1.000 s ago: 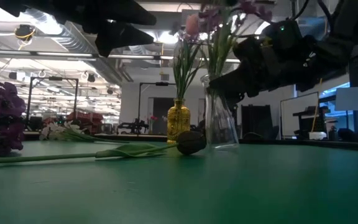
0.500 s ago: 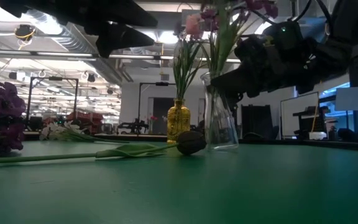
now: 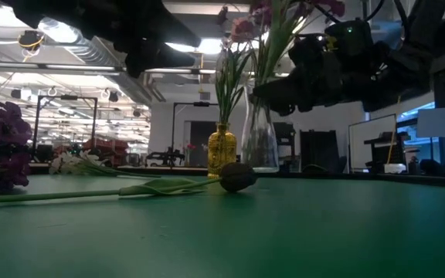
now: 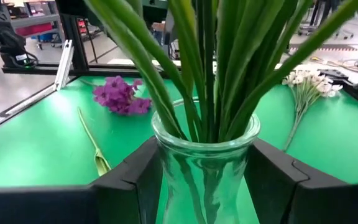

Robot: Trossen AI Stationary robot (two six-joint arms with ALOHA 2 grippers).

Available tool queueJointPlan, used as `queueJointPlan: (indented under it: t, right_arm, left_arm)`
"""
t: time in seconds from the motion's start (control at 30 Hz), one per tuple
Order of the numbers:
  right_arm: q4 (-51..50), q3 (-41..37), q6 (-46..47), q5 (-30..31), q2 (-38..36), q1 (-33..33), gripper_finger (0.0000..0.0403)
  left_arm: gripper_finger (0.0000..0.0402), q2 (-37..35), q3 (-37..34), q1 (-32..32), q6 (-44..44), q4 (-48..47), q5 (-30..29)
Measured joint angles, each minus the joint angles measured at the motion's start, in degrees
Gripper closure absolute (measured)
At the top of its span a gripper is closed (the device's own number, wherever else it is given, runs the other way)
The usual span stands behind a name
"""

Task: Sort flowers into vase by color
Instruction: Adjust the transparent vase to an upright position

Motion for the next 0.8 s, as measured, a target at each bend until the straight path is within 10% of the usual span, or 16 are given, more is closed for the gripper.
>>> queueJointPlan:
  t: [0.8]
  right_arm:
    - [-8.98,0.36,-2.23,1.89,-0.33,-0.02,0.0187]
  left_arm:
    - [0.0189,0.02,0.02,-0.17,-1.12,-1.67,0.12]
